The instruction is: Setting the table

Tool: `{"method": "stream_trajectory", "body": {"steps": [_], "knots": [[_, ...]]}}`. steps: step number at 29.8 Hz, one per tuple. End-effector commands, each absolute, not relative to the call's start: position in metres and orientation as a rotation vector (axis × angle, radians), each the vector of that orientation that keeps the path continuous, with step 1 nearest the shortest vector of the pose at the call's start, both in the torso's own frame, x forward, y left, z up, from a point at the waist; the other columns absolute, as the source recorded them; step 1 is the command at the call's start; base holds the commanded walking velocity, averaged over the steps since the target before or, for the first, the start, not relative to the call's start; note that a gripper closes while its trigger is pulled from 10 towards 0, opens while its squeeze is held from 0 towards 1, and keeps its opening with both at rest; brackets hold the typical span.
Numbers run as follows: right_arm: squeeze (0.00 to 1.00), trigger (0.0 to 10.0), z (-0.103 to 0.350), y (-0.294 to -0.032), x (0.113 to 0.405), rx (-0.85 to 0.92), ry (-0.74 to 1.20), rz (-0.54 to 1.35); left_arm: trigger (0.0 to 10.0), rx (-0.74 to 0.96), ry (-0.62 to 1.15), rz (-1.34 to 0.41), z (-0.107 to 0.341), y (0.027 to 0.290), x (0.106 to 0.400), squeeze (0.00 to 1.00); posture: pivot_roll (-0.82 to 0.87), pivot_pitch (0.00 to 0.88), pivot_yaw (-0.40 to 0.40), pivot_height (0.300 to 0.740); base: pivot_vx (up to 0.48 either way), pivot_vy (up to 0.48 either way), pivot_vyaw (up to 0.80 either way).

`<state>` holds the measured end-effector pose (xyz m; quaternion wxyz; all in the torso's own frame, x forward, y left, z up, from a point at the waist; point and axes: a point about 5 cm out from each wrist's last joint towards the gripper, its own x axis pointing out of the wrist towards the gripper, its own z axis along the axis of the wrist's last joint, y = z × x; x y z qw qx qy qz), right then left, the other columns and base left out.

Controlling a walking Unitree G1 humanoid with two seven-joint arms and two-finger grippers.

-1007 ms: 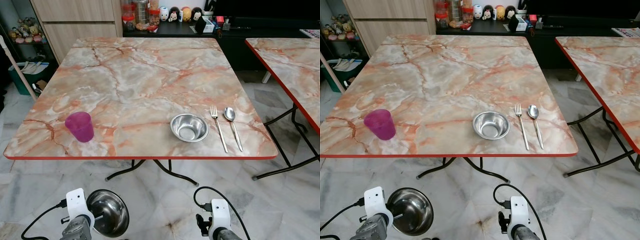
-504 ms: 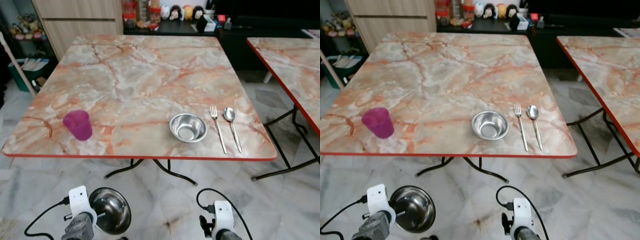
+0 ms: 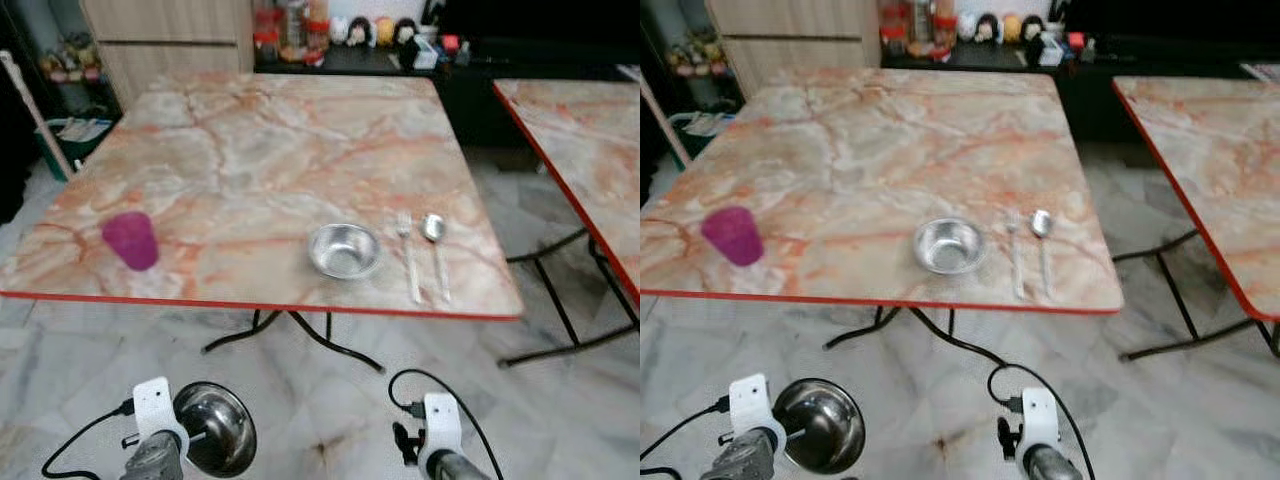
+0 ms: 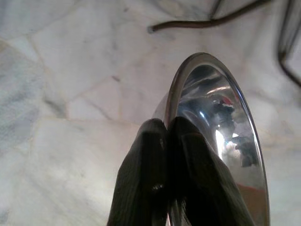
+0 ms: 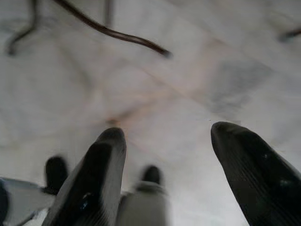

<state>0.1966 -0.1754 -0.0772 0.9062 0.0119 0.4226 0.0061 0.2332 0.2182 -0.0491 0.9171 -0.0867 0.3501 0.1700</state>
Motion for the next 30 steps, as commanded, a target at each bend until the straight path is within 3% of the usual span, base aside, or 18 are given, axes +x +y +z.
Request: {"method": "stream_trajectory", "body": {"steps": [1,30], "knots": [[0.0,10.0,-0.0769,-0.1735,0.1979,0.032,0.872,0.012,10.0,-0.165,0.739,0.345,-0.0513,0.2199,0.2298,0.0,0.06,0.077,-0.029,0.74,0.0,-0.39,0.0],[0.0,10.0,-0.0776,-0.1755,0.1967,0.043,0.881,-0.011,10.0,-0.152,0.742,0.326,-0.0523,0.2186,0.2285,0.0,0.06,0.093,-0.029,0.74,0.299,-0.368,0.1]]}}
